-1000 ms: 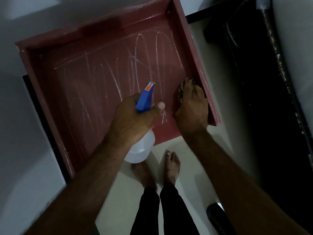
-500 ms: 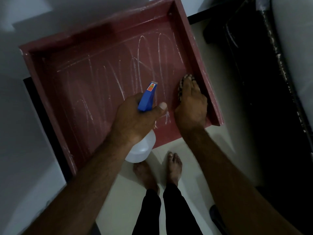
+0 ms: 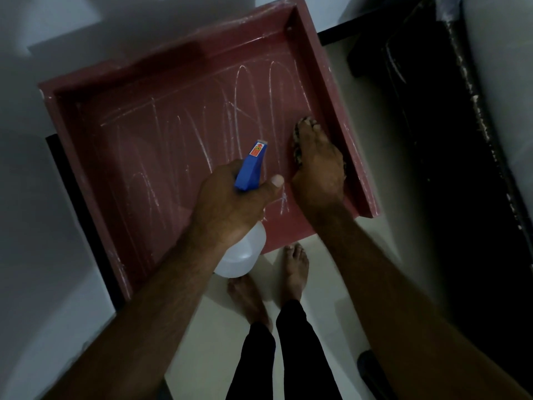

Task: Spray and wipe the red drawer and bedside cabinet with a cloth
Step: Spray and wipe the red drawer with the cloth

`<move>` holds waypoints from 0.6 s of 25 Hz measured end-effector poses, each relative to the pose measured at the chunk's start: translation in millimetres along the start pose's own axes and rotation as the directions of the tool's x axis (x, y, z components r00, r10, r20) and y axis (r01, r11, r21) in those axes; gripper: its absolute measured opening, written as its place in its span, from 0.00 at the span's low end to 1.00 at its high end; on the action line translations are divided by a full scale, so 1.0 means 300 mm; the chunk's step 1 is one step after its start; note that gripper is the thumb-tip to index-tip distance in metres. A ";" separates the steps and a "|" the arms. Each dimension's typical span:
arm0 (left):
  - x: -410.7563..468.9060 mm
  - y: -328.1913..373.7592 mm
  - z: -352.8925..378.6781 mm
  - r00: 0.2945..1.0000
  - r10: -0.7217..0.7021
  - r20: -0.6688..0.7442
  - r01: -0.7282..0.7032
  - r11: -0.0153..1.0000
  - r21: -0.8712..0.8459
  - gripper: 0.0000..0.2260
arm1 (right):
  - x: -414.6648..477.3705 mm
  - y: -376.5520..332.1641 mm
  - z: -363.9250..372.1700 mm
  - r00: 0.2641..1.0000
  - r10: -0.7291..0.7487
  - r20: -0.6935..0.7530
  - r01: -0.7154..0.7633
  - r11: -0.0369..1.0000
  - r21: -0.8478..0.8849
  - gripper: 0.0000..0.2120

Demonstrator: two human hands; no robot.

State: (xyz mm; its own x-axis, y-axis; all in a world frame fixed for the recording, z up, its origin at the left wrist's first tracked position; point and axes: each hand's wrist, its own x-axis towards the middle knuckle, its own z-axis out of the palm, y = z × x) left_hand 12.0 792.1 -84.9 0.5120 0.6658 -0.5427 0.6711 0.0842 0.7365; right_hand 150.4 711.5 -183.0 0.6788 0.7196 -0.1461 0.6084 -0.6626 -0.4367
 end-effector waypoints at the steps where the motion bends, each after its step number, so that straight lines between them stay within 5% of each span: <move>1: 0.003 0.005 0.003 1.000 0.000 0.001 0.000 1.000 -0.006 0.19 | -0.038 0.010 -0.002 0.999 -0.035 0.012 0.035 0.999 -0.009 0.32; 10: 0.014 0.014 0.024 0.999 -0.038 -0.007 0.038 0.999 0.017 0.20 | 0.055 0.004 -0.005 0.988 -0.150 0.036 0.149 0.988 0.026 0.25; 15: 0.014 0.027 0.014 0.999 -0.041 -0.019 0.040 0.999 -0.029 0.21 | -0.042 0.048 -0.020 0.979 -0.191 0.074 0.190 0.982 0.022 0.28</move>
State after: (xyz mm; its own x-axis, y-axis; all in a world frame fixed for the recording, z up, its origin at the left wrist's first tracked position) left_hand 21.8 792.5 -83.0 0.4739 0.6759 -0.5644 0.6750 0.1327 0.7257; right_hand 153.0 691.5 -182.2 0.5179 0.8463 -0.1249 0.7170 -0.5090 -0.4763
